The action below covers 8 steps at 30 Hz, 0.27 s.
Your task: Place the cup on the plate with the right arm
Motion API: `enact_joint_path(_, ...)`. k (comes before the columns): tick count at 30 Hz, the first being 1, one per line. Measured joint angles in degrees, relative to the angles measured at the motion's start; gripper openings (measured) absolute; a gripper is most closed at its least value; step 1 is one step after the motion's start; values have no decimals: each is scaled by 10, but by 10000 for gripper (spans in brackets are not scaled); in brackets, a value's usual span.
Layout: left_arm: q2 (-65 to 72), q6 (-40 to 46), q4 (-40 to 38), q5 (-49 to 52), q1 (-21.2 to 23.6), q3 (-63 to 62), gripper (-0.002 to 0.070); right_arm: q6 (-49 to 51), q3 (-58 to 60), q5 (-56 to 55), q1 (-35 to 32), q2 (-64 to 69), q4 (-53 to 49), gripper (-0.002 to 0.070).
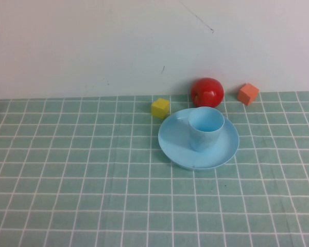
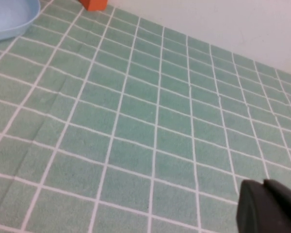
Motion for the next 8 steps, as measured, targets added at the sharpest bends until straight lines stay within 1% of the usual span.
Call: enact_joint_path(8,0,0,0,0,0,0,-4,3,0,3,0,-3,9,-3)
